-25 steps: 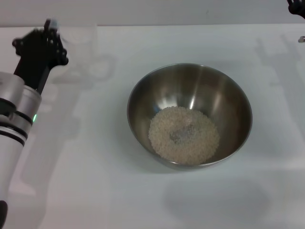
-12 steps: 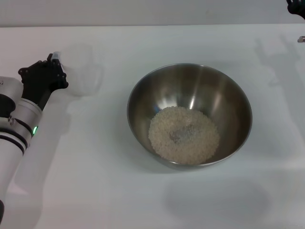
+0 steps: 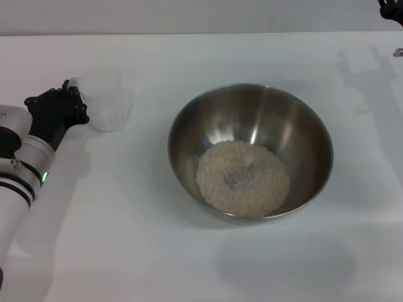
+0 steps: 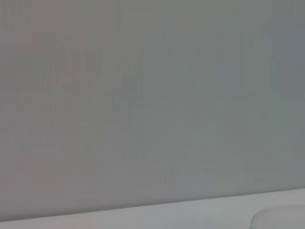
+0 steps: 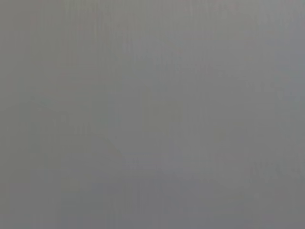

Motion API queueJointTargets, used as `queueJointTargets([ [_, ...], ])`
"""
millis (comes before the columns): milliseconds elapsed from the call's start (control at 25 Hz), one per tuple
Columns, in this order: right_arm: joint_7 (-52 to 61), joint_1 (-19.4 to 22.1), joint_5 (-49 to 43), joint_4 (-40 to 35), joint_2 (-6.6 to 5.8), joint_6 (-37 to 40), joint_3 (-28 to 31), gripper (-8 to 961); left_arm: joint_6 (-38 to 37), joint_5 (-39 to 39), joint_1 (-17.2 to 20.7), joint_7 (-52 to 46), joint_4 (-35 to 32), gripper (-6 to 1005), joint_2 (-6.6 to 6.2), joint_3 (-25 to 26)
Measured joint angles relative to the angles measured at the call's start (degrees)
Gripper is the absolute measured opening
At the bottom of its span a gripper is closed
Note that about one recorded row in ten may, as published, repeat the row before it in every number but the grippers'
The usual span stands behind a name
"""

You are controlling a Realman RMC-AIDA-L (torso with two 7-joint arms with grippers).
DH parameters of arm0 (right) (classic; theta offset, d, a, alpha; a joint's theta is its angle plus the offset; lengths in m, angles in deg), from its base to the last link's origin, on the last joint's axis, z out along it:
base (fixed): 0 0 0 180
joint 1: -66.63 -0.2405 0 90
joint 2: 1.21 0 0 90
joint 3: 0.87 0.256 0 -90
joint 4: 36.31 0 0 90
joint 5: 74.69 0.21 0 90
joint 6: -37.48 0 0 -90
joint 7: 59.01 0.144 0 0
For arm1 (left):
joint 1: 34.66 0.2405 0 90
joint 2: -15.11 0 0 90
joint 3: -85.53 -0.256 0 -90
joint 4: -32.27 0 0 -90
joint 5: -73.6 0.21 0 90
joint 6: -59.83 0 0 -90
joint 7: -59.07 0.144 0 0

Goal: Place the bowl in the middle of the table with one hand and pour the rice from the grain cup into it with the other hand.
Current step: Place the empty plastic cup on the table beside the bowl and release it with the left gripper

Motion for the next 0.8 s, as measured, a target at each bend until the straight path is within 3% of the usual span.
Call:
queueJointTargets([
  [440,0.03,0.13,0.0,0.0,0.07,0.01,0.0,742,0.02,0.27,0.11,-0.57,0.17,44,-0.24,-1.43],
  [640,0.05,0.23,0.0,0.0,0.09,0.05,0.07,742,-0.22,0.27,0.71,-0.65,0.36,226,-0.32,-1.48],
  [800,0.06,0.29,0.0,0.0,0.09,0.08,0.09,742,-0.35,0.28,1.07,-0.93,0.44,317,-0.44,-1.57],
])
